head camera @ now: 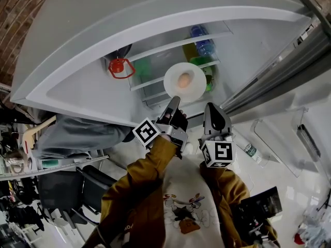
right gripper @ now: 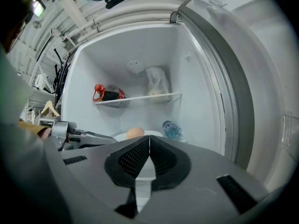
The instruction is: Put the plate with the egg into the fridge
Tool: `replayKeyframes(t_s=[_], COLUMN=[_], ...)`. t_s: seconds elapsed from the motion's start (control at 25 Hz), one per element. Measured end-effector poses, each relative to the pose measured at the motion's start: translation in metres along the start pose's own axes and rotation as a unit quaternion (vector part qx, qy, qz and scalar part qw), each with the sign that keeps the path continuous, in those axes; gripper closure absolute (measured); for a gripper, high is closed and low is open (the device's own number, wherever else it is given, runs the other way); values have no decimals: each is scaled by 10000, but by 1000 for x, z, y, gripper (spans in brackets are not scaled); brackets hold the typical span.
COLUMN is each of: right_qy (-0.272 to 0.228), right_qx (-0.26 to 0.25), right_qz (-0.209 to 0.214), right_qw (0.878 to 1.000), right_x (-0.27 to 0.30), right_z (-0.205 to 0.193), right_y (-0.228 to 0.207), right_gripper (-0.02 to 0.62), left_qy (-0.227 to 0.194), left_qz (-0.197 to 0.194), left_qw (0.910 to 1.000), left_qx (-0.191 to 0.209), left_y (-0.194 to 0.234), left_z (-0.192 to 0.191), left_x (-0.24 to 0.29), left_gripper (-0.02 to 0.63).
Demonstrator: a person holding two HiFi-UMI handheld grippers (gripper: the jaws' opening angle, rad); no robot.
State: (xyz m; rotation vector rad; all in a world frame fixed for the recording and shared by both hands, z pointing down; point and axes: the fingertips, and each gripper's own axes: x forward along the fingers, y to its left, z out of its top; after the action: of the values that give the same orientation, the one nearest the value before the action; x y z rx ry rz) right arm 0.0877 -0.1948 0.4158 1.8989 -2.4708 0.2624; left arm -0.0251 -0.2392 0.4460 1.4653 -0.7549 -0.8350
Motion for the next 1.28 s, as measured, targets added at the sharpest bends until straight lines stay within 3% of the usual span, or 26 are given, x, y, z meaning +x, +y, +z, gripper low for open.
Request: replayKeyframes(t_s=[0.8,1.28], right_qy=[18,-6], right_qx=[-295,-500], right_qz=[-86,-1], right_qw=[9995,9987], right_x=[30,48], right_z=[-11,-11], right_y=[-4,-4], right_gripper=[589,589], left_qy=[-194,-321], left_qz=[70,165], left_qw=[9997,9993], left_qx=[-103,51], left_y=[15,28], left_z=[15,25], left_x=[24,35], left_gripper=[589,589])
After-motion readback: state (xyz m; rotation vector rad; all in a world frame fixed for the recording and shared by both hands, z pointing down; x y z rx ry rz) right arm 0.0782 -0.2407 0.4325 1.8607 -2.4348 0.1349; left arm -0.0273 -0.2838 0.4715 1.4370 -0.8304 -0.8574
